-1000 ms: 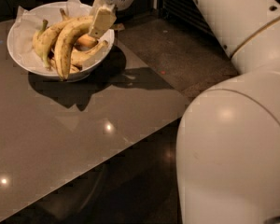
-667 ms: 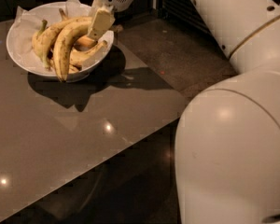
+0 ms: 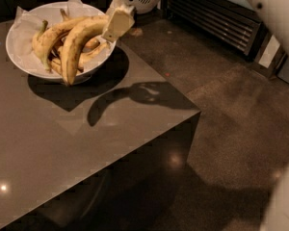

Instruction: Pick banana from white bowl

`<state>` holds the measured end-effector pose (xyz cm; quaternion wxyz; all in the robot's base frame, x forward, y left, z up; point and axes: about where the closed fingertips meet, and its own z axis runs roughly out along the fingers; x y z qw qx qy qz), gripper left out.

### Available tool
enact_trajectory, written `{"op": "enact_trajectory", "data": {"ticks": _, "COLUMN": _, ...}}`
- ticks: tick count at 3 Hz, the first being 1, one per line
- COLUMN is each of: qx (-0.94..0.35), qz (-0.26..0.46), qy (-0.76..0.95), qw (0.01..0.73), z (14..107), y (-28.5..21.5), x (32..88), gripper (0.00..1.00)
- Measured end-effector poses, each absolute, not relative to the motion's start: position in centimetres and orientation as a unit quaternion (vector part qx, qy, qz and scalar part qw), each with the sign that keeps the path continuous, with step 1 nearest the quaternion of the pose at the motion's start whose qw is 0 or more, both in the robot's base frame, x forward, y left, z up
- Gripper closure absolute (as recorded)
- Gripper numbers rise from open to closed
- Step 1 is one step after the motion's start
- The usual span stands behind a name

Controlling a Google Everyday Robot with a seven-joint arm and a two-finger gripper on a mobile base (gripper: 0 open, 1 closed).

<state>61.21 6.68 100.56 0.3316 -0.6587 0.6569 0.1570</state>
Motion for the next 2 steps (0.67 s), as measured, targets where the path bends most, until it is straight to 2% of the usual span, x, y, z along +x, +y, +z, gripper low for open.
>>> {"op": "enact_trajectory", "data": {"ticks": 1, "qx": -0.621, "qz": 0.151, "qy": 0.687, "qw": 0.345, "z": 100.5, "y": 4.5, "x": 57.5, "gripper": 1.0}}
{"op": "enact_trajectory", "data": {"ticks": 2, "qx": -0.623, "qz": 0.153, "qy": 0.695, "qw": 0.326, "z": 98.4, "y": 4.2, "x": 56.9, "gripper": 1.0}}
